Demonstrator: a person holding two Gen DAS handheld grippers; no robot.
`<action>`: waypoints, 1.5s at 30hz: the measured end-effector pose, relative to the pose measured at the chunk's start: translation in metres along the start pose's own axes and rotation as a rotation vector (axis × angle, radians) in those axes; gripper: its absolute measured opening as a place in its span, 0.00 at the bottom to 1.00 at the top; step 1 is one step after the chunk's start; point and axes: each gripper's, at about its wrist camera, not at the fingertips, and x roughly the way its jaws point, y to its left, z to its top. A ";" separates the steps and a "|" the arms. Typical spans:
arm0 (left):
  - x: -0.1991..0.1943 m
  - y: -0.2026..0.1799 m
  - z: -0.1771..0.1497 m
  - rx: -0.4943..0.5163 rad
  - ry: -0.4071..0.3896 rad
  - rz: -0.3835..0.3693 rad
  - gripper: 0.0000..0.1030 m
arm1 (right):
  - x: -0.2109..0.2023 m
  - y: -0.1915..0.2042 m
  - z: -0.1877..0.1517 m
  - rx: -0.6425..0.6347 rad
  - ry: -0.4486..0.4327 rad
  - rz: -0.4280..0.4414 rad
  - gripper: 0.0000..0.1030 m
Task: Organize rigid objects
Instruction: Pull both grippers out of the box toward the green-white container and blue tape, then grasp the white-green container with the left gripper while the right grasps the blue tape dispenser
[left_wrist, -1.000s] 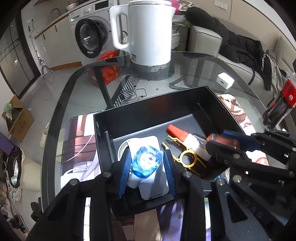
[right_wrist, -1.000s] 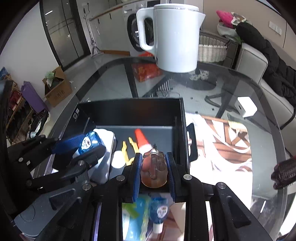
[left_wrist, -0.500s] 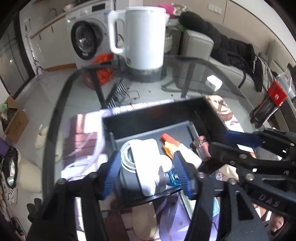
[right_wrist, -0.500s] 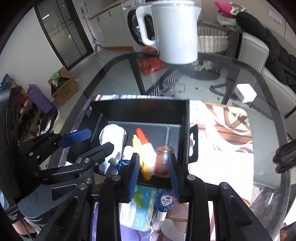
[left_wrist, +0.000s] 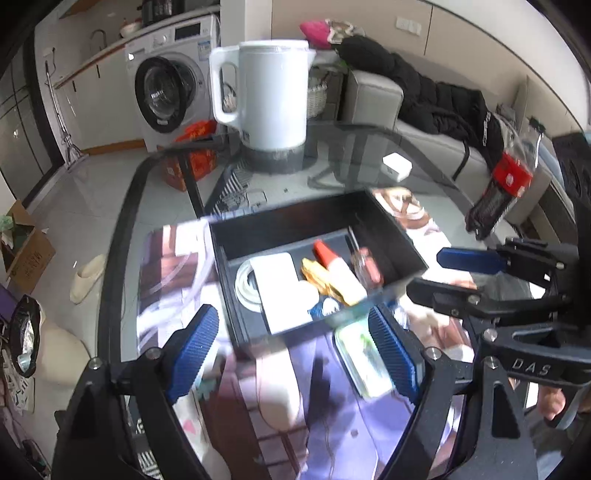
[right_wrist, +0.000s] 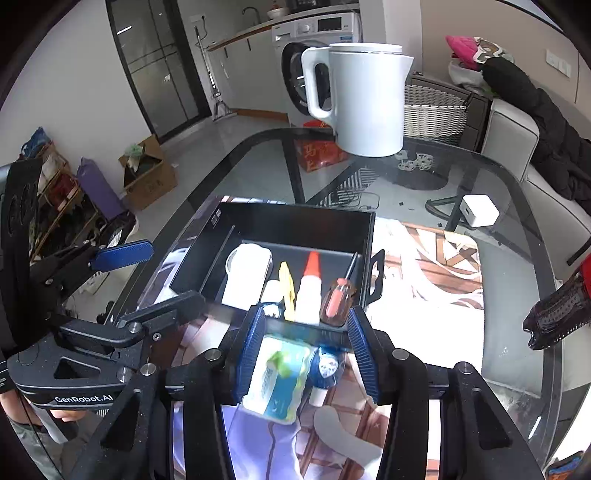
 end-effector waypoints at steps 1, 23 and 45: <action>0.002 -0.001 -0.003 0.000 0.018 -0.002 0.81 | 0.001 0.000 -0.002 -0.001 0.010 0.002 0.46; 0.046 -0.028 -0.039 0.049 0.209 0.001 0.81 | 0.042 -0.004 -0.029 -0.043 0.179 -0.001 0.46; 0.075 -0.054 -0.029 0.028 0.260 -0.056 0.81 | 0.077 -0.029 -0.028 0.019 0.263 -0.055 0.46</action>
